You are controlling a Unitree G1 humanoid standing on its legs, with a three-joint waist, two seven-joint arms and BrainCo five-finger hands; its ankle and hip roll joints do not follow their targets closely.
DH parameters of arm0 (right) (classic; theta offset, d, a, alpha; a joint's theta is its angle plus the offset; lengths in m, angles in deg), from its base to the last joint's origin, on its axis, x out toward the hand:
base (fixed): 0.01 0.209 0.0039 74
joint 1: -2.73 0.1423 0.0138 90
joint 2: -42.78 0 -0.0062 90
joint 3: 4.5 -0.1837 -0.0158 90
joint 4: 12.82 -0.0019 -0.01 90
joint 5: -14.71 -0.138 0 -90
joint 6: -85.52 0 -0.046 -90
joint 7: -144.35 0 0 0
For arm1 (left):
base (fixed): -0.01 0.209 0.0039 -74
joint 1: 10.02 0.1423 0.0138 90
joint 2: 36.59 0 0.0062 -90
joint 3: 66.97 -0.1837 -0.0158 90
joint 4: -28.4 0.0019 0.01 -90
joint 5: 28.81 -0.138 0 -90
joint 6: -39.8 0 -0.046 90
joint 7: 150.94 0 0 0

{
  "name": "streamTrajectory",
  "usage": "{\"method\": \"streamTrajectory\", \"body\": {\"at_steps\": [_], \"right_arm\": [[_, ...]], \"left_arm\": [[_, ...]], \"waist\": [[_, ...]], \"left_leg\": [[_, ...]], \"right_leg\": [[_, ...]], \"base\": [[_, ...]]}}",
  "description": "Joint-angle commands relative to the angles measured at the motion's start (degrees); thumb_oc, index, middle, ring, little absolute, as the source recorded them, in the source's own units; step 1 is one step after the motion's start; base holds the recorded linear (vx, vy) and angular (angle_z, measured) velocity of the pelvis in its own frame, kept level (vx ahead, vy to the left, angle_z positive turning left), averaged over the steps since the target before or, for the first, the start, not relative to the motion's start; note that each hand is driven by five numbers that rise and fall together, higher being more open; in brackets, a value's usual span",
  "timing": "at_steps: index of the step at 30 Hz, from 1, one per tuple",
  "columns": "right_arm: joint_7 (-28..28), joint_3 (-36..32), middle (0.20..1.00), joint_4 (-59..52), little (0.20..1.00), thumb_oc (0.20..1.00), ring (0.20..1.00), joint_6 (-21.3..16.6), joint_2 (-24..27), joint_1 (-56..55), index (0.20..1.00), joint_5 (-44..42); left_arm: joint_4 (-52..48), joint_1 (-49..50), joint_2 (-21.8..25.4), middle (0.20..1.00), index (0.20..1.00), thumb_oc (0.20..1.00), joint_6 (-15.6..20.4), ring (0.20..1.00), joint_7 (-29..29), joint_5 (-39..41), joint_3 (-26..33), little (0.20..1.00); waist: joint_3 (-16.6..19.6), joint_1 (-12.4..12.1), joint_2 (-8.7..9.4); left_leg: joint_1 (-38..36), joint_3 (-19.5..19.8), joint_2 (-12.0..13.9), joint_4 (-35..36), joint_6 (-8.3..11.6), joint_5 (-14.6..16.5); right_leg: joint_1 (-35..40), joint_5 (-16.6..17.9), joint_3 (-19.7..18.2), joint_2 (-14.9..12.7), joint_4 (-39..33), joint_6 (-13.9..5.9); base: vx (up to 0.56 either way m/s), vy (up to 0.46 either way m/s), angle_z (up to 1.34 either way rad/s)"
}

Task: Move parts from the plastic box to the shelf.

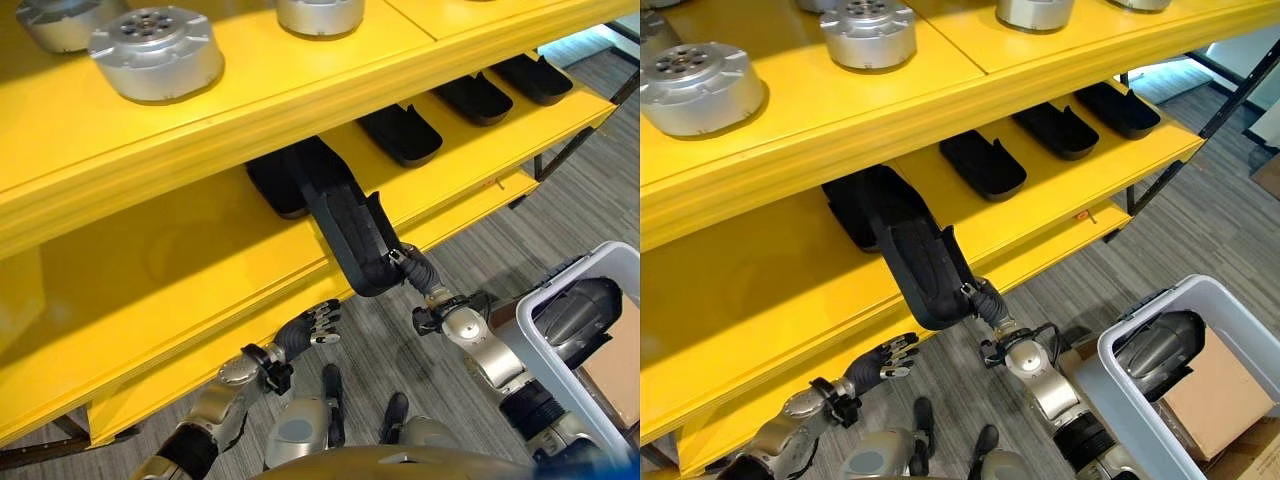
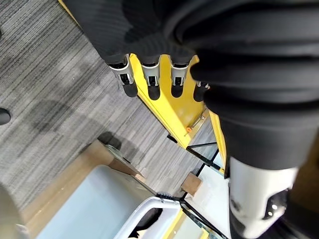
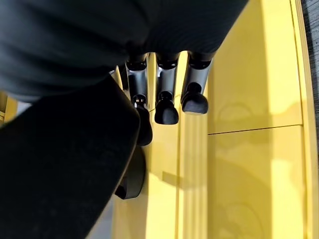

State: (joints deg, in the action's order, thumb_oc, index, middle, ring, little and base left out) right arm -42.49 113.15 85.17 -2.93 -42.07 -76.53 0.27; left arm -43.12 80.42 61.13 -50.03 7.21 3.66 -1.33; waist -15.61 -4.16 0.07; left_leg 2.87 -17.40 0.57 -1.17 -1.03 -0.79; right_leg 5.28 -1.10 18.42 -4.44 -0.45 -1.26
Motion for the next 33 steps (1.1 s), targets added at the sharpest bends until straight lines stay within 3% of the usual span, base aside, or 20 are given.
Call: {"method": "streamTrajectory", "body": {"at_steps": [1, 7, 9, 10, 12, 16, 20, 23, 25, 26, 33], "right_arm": [[1.4, -1.2, 0.200, -3.7, 0.200, 0.200, 0.200, -3.5, 0.4, 3.6, 0.200, -1.6], [2.2, -0.7, 0.200, -4.6, 0.200, 0.200, 0.200, -2.9, 0.5, 3.9, 0.200, -1.6], [1.0, -0.6, 0.200, -5.3, 0.200, 0.200, 0.200, -2.9, 0.2, 3.1, 0.200, -1.4], [-1.5, -0.6, 0.200, -6.3, 0.200, 0.200, 0.200, -2.2, -0.2, 2.8, 0.200, -0.9], [-3.0, -0.8, 0.200, -6.6, 0.200, 0.200, 0.200, -1.8, -0.4, 3.1, 0.200, -0.5], [-2.7, -0.9, 0.200, -4.2, 0.200, 0.200, 0.200, -0.7, -0.8, 6.9, 0.200, -1.2], [-0.8, -1.4, 0.200, -3.1, 0.200, 0.200, 0.200, -0.4, -0.3, 8.9, 0.200, -2.3], [-0.2, -1.1, 0.200, -3.9, 0.200, 0.200, 0.200, -0.1, 0.3, 8.9, 0.200, -2.8], [-0.3, -1.1, 0.200, -3.9, 0.200, 0.200, 0.200, 0.0, 0.1, 8.6, 0.200, -3.4], [-0.6, -1.2, 0.200, -3.8, 0.200, 0.200, 0.200, 0.0, -0.4, 7.9, 0.200, -3.5], [-2.6, -0.6, 0.200, -3.9, 0.200, 0.200, 0.200, -0.4, -2.6, 6.3, 0.200, -3.2]], "left_arm": [[-1.9, -2.4, -2.3, 1.000, 1.000, 1.000, 0.2, 1.000, 0.3, -0.1, 0.3, 1.000], [-1.3, -0.5, -2.4, 1.000, 1.000, 1.000, 0.4, 1.000, -0.7, -0.3, 1.7, 1.000], [-1.0, 0.1, -2.5, 1.000, 1.000, 1.000, 0.2, 1.000, -1.8, -1.2, 1.6, 1.000], [-0.6, 0.2, -2.5, 1.000, 1.000, 1.000, 0.4, 1.000, -3.6, -2.7, 1.3, 1.000], [-0.3, 0.0, -2.5, 1.000, 1.000, 1.000, 0.9, 1.000, -4.6, -3.7, 0.6, 1.000], [-0.8, -0.5, -3.0, 1.000, 1.000, 1.000, 0.2, 1.000, -4.3, -3.3, 0.2, 1.000], [-0.5, -1.5, -4.0, 1.000, 1.000, 1.000, -0.3, 1.000, -3.7, -1.4, -0.5, 1.000], [0.5, -2.8, -4.4, 1.000, 1.000, 1.000, -0.5, 1.000, -2.7, -1.2, -0.7, 1.000], [1.1, -3.4, -4.3, 1.000, 1.000, 1.000, -0.5, 1.000, -2.6, -1.6, -1.2, 1.000], [1.2, -3.6, -3.8, 1.000, 1.000, 1.000, -0.4, 1.000, -2.2, -1.4, -2.2, 1.000], [-0.1, -0.6, -2.0, 1.000, 1.000, 1.000, 0.1, 1.000, -1.5, -0.9, -2.5, 1.000]], "waist": [[2.1, -0.7, -0.38], [2.3, -0.9, -1.53], [2.3, -0.3, -1.53], [2.1, 0.9, -1.46], [2.0, 1.7, -1.38], [1.9, 1.7, -1.06], [3.7, 2.8, -1.20], [4.7, 3.4, -2.07], [4.9, 3.8, -2.55], [4.6, 4.0, -2.77], [3.3, 1.8, -2.78]], "left_leg": [[-0.8, -0.2, 7.7, -2.2, 5.53, -2.1], [-0.8, 1.0, 7.6, -1.9, 6.05, -2.2], [-1.0, -1.6, 8.0, -3.3, 5.97, -1.6], [-1.8, -5.6, 8.9, -4.3, 5.82, -1.1], [-1.5, -7.8, 10.1, -5.3, 5.87, -1.2], [-0.8, -6.3, 13.7, -10.8, 5.86, 0.4], [-2.3, -4.5, 18.0, -16.6, 7.12, -2.4], [-3.4, -3.1, 16.8, -14.5, 6.83, -1.6], [-4.6, -3.6, 15.7, -12.9, 6.28, 0.4], [-5.9, -4.0, 14.2, -11.1, 5.41, 3.1], [-6.8, -1.1, 11.9, -7.8, 3.76, 3.2]], "right_leg": [[-0.2, -1.6, 0.7, -2.2, 2.9, -3.66], [-0.1, -2.4, 1.5, -2.7, 3.5, -3.19], [0.3, -2.5, 2.5, -3.0, 3.7, -3.07], [0.7, -2.6, 3.8, -3.5, 3.9, -3.23], [0.4, -2.6, 4.5, -3.9, 4.3, -3.26], [-2.0, -4.3, 3.9, -5.3, 8.1, -2.09], [-4.5, -6.0, 2.4, -6.5, 10.8, -0.97], [-6.6, -6.4, 1.3, -7.6, 13.2, -1.64], [-6.7, -6.6, 1.1, -8.4, 14.7, -2.24], [-6.3, -6.7, 1.1, -9.4, 16.1, -3.22], [-5.1, -5.2, -0.3, -10.5, 16.2, -5.90]], "base": [[-0.09, -0.061, 0.11], [-0.06, -0.061, 0.24], [-0.03, -0.064, 0.20], [-0.07, -0.039, 0.33], [-0.10, 0.012, 0.95], [-0.06, 0.137, 1.06], [0.00, 0.314, -0.27], [-0.01, 0.360, 0.01], [0.00, 0.392, -0.06], [-0.01, 0.394, 0.18], [-0.05, 0.260, 0.34]]}}
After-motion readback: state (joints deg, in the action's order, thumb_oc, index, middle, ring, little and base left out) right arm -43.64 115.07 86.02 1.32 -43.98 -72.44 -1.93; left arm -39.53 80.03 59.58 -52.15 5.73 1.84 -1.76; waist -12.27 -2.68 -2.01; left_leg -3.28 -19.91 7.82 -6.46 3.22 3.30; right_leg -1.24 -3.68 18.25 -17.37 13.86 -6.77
